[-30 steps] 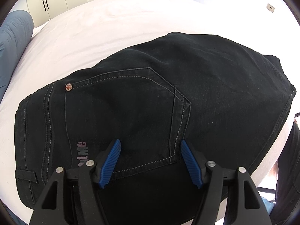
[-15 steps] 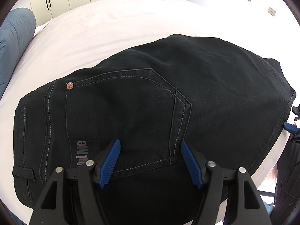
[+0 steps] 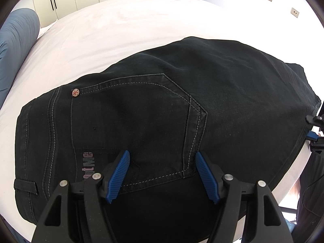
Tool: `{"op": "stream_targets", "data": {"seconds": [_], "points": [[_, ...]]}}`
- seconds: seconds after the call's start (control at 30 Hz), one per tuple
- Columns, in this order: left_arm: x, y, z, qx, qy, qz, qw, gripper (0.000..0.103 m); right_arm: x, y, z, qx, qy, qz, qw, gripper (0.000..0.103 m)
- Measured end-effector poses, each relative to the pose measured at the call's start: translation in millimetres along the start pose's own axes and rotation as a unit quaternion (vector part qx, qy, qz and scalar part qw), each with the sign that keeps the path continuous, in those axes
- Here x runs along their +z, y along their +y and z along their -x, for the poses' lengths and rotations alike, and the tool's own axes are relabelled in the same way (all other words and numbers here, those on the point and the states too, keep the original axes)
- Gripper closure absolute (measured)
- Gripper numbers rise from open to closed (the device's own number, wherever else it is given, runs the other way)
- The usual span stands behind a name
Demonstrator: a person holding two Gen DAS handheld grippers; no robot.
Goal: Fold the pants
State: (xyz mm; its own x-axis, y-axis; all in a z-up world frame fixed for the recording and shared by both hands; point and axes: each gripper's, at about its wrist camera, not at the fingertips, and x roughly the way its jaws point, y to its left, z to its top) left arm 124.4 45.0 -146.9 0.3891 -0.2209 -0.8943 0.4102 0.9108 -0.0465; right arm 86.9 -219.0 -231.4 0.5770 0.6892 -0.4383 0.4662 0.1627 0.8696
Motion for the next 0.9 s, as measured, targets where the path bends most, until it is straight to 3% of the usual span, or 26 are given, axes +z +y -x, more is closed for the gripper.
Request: {"op": "stream_targets", "data": {"seconds": [0.03,0.13,0.33,0.57,0.77,0.87,0.9], "points": [[0.0,-0.1,0.0,0.0,0.0,0.0,1.0,0.032,0.3,0.3,-2.6,-0.008,-0.002,0.003,1.0,0.094],[0.1,-0.2,-0.3,0.0,0.0,-0.001,1.0,0.032,1.9,0.1,-0.1,-0.036,-0.005,0.016,0.999,0.101],[5.6,-3.0,-0.3,0.001,0.011,-0.017,0.9998,0.032,-4.2,10.9,-2.4,-0.068,-0.009,0.046,0.997,0.102],[6.9,-5.2,-0.8,0.003,0.011,-0.02,0.9997,0.032,-14.9,-2.8,14.5,-0.067,-0.003,0.043,0.997,0.102],[4.6,-5.1,2.1,0.004,0.01,-0.019,0.9998,0.032,-4.9,-20.5,6.3,-0.034,0.011,0.03,0.999,0.102],[3.2,-7.6,10.7,0.006,0.013,-0.018,0.9997,0.032,-4.1,-24.7,13.9,-0.014,0.02,0.008,1.0,0.098],[2.4,-9.2,17.1,0.003,0.01,-0.02,0.9997,0.032,-5.5,-22.6,23.8,-0.019,0.009,0.014,1.0,0.087]]}}
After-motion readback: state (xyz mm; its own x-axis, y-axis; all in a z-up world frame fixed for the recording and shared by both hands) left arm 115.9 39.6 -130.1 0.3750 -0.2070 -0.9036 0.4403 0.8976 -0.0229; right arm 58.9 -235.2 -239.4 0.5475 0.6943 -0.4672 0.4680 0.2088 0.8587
